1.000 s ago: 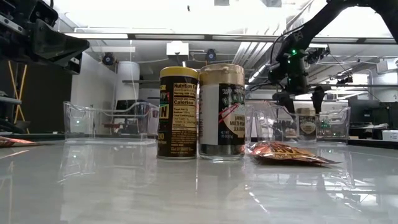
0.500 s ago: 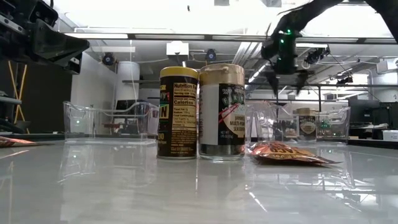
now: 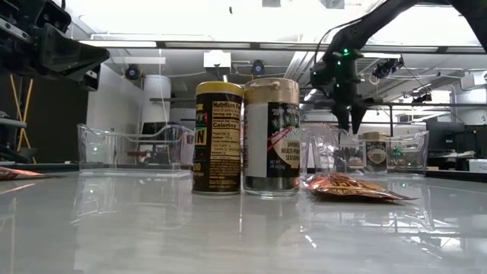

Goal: Sort spices by type
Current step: Put the right gold seasoning bottle into the right transparent bin

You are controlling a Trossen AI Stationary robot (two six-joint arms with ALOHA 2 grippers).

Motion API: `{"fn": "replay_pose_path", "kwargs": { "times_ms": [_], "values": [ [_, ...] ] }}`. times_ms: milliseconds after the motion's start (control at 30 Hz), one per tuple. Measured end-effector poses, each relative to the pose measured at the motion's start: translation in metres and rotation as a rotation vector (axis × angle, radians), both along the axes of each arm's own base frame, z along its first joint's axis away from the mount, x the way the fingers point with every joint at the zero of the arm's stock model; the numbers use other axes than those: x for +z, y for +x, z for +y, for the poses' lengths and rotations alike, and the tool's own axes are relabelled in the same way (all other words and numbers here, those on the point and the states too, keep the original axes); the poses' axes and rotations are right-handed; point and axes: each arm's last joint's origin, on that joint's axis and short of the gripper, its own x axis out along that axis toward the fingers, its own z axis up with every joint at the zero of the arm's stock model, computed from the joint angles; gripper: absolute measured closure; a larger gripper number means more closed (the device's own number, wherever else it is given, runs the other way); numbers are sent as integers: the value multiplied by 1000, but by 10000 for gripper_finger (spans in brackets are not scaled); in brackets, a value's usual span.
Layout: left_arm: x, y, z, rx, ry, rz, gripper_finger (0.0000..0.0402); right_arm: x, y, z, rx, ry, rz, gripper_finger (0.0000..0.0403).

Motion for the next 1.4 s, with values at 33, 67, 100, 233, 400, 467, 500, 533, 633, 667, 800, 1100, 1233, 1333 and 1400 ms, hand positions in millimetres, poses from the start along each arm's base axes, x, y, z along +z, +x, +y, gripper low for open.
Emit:
{"fn": "replay_pose_path", "kwargs": {
  "times_ms": [33,67,100,233,400,467,500,533,633,667,800,1100,1233,1333,1400],
  "values": [
    [0,0,0,0,0,0,401,-1,0,-1,1,-7,-3,370],
    [0,0,0,0,0,0,401,-1,0,-1,0,-14,-6,385],
    [0,0,0,0,0,0,401,-2,1,-2,-7,-21,-4,389],
    [0,0,0,0,0,0,401,-1,0,-2,-35,-51,36,380],
    [0,0,0,0,0,0,401,-1,-3,-3,-39,-67,78,398],
    [0,0,0,0,0,0,401,-1,-4,-3,-45,-74,99,396],
    [0,0,0,0,0,0,401,-1,-5,-3,-45,-72,101,396],
    [0,0,0,0,0,0,401,-2,-5,-3,-41,-65,103,399],
    [0,0,0,0,0,0,401,-2,-8,-3,-41,-45,105,401],
    [0,0,0,0,0,0,401,-2,-9,-3,-44,-45,104,400],
    [0,0,0,-1,0,0,401,-2,-14,-5,-54,-31,114,402],
    [0,0,0,0,0,-1,401,-2,-25,-6,-81,10,137,402],
    [0,0,0,0,0,0,401,-2,-28,-6,-83,-5,199,402],
    [0,0,0,0,0,0,401,-2,-29,-5,-82,-7,230,402],
    [0,0,0,0,0,0,401,-2,-30,-5,-81,-8,237,402]
  ]
}}
